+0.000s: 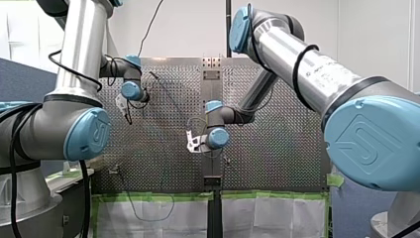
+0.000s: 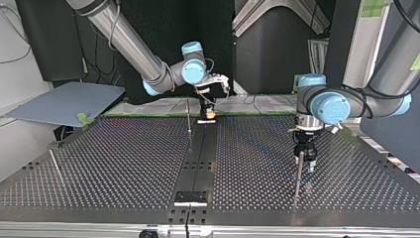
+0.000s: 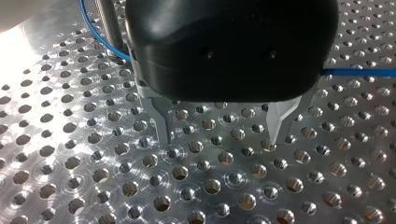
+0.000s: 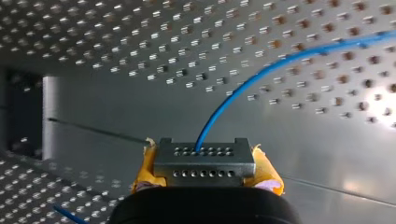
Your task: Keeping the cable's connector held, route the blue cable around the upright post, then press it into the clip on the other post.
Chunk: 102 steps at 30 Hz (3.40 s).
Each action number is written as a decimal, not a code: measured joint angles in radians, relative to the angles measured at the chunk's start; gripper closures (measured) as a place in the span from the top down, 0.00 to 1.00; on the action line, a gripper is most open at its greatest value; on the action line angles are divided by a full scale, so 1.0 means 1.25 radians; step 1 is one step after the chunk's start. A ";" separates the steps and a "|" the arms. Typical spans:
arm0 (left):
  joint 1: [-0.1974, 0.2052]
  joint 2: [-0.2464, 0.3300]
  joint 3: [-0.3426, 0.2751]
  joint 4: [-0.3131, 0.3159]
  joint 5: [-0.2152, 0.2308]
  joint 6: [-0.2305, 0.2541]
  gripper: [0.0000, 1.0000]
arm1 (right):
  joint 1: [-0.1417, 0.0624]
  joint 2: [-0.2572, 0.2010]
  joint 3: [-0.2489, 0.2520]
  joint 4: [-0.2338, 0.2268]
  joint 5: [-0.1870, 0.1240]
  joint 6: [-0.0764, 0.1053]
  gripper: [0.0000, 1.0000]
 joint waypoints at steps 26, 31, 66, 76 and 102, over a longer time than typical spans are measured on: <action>-0.001 0.000 0.000 0.000 0.001 0.000 0.99 | -0.026 0.172 0.000 -0.132 0.009 0.024 0.00; -0.002 0.000 0.000 -0.002 0.001 0.000 0.99 | -0.031 0.210 0.000 -0.151 0.009 0.030 0.00; -0.011 0.001 0.000 -0.035 -0.007 -0.046 0.99 | -0.127 0.393 0.039 -0.275 0.001 0.048 0.00; -0.005 0.001 0.000 -0.033 -0.001 -0.111 0.99 | -0.127 0.395 0.040 -0.274 -0.001 0.047 0.00; 0.013 0.007 -0.001 -0.072 -0.033 -0.279 0.99 | -0.127 0.395 0.039 -0.273 -0.002 0.047 0.00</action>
